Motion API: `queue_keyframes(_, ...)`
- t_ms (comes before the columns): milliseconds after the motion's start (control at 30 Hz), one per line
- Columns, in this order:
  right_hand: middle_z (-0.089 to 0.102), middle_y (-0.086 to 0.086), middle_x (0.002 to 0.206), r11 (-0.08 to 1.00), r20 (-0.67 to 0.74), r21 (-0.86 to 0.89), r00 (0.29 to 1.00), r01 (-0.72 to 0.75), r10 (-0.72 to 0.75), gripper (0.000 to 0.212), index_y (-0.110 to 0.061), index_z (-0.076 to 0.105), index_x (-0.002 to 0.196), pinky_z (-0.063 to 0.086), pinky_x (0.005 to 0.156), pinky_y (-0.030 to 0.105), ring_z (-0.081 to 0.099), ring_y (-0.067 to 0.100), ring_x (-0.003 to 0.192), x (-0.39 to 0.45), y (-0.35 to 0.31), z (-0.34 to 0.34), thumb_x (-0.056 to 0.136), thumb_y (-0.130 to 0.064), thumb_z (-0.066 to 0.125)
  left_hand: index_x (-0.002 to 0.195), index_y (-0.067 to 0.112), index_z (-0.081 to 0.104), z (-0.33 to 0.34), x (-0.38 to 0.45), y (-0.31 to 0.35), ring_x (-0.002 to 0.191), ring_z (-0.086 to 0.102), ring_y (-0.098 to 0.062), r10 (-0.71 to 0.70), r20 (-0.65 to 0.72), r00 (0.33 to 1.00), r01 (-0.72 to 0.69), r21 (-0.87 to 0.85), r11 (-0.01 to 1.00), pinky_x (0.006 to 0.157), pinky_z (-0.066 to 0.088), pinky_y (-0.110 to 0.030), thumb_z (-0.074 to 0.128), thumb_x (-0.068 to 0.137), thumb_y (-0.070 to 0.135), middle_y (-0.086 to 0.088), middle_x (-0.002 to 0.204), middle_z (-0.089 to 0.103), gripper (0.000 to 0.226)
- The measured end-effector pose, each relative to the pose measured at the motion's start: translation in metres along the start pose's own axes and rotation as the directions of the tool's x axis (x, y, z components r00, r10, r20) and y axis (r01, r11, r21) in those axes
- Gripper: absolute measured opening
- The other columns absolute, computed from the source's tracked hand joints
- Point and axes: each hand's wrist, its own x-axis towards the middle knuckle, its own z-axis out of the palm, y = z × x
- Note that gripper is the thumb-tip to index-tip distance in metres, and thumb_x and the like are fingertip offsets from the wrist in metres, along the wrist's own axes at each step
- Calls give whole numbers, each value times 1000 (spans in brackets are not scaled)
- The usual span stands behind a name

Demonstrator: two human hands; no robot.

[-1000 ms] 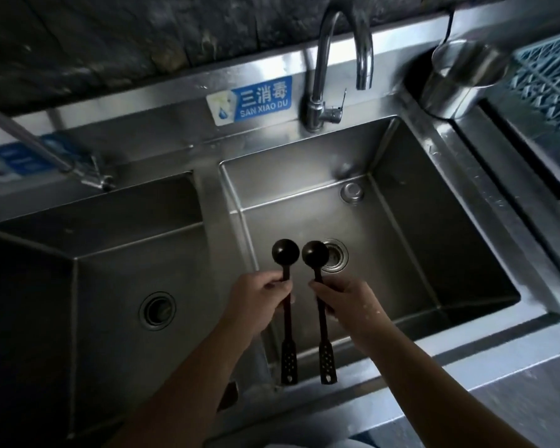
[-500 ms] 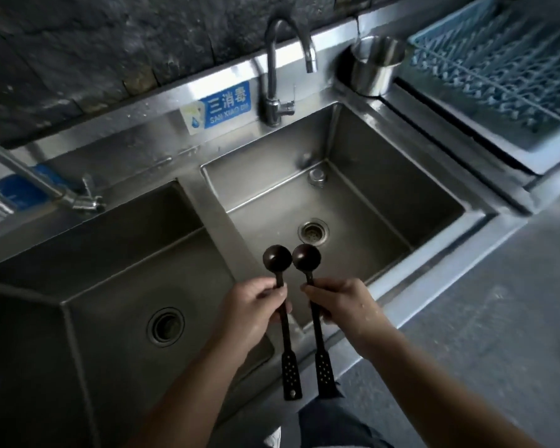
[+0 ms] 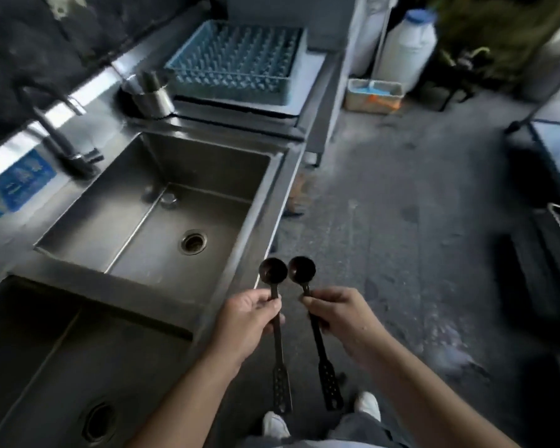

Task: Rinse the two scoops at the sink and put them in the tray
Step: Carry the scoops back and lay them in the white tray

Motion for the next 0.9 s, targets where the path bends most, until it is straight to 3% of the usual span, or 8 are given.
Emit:
queue_keyframes(133, 52, -3, 54, 996, -205, 83, 979, 33, -15, 15, -2, 76, 78, 35, 44, 15, 45, 7, 47, -53, 10, -65, 89, -10, 69, 90, 10, 72, 74, -13, 13, 41, 55, 4, 14, 200, 980, -36, 106, 994, 39, 34, -8, 62, 91, 5, -7, 65, 69, 11)
queue_keyframes(267, 52, 4, 60, 984, -413, 165, 911, 70, 4, 15, 1, 76, 82, 35, 47, 19, 45, 12, 54, -122, 31, -134, 88, -11, 70, 91, 7, 71, 162, -41, 19, 40, 55, 3, 17, 396, 918, -92, 172, 981, 38, 34, -8, 63, 90, 4, -9, 65, 69, 9)
queue_keyframes(333, 56, 7, 66, 973, -487, 208, 873, 100, 14, 12, -5, 77, 81, 36, 50, 21, 48, 16, 59, -164, 46, -168, 88, -13, 70, 93, 5, 71, 211, -62, 17, 40, 55, 3, 5, 480, 877, -115, 200, 973, 38, 35, -9, 62, 91, 3, -11, 66, 69, 9)
queue_keyframes(433, 68, -3, 61, 942, -578, 290, 816, 171, 29, 23, -19, 81, 71, 41, 46, 15, 60, 7, 52, -232, 70, -216, 88, -9, 70, 93, 5, 71, 283, -102, 6, 43, 57, 0, -31, 588, 808, -129, 228, 965, 42, 40, -11, 63, 90, 3, -10, 65, 69, 9)
queue_keyframes(567, 70, -5, 58, 916, -710, 325, 701, 235, 72, 25, -19, 80, 69, 42, 43, 14, 61, 3, 49, -334, 111, -279, 89, -9, 68, 88, 6, 72, 381, -181, -14, 41, 57, 1, -88, 724, 684, -151, 259, 954, 38, 38, -9, 63, 89, 1, -6, 62, 69, 10)
queue_keyframes(733, 71, 0, 64, 861, -808, 390, 569, 325, 151, 16, -14, 81, 80, 43, 44, 16, 61, 7, 53, -455, 167, -344, 90, -12, 68, 91, 1, 69, 497, -280, -39, 38, 58, -1, -182, 846, 501, -187, 312, 932, 33, 36, -9, 59, 91, -3, -15, 69, 64, 10)
queue_keyframes(900, 67, -2, 61, 847, -896, 399, 348, 352, 277, 18, -21, 81, 79, 39, 54, 25, 56, 13, 58, -551, 215, -385, 90, -15, 68, 95, 4, 70, 588, -359, -67, 41, 58, 0, -292, 908, 300, -281, 377, 882, 35, 37, -10, 61, 91, 2, -12, 70, 67, 10)
